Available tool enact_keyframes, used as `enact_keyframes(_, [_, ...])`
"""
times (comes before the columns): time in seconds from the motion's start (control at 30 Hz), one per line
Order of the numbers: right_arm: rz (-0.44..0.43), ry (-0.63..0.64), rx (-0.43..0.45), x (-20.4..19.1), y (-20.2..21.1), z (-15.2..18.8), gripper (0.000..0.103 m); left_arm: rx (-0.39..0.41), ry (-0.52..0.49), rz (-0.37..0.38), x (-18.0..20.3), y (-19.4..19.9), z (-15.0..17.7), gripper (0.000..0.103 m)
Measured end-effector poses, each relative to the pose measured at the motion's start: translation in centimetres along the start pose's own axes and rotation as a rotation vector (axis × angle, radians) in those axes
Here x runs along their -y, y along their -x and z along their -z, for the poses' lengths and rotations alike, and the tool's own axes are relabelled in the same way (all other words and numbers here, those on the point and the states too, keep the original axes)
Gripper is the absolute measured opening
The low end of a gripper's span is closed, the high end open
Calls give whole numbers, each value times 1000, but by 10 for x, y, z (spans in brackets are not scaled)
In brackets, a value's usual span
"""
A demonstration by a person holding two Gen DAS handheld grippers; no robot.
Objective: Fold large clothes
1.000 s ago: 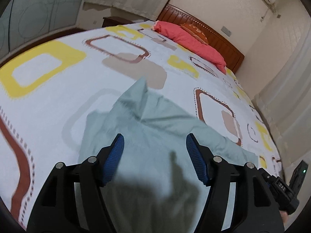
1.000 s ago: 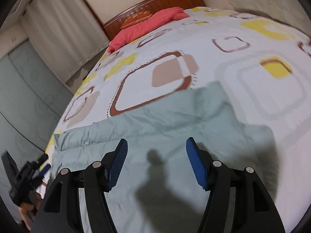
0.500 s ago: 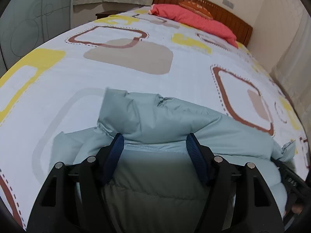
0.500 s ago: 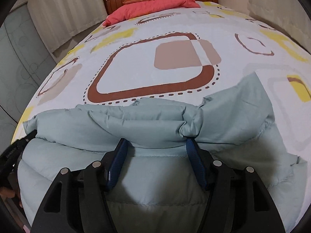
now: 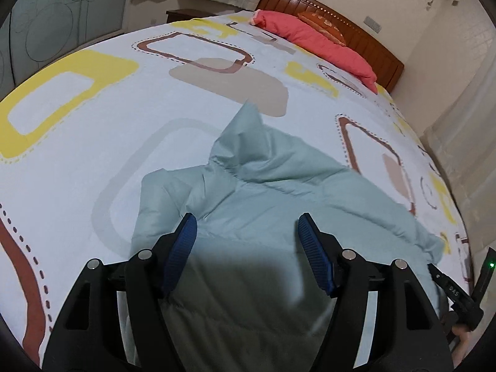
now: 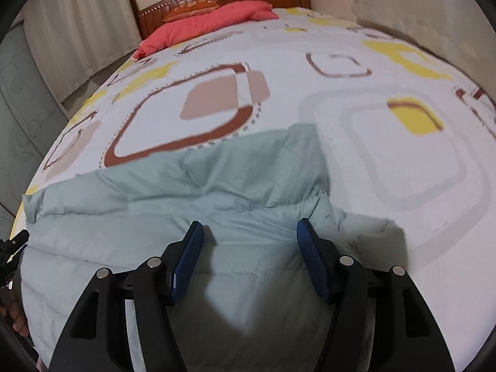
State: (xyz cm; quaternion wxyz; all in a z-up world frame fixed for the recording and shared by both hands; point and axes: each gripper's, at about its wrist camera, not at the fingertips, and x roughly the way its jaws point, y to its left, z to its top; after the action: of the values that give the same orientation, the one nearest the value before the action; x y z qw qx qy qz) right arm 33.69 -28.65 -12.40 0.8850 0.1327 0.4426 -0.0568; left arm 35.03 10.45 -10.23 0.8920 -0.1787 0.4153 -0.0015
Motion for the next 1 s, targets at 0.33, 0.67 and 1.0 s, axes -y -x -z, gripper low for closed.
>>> enact_keyframes(0.33, [8,4,26,1,-13,5,63,10,-78,-54,10,-17,6,68])
enact_keyframes(0.67, [-22,-88,74,36,57,28,67,43,151,-44,-46,62,33,75])
enact_keyframes(1.0, [-117,-306,30,90,100,99,67,15,447,65,-96,112,117,75])
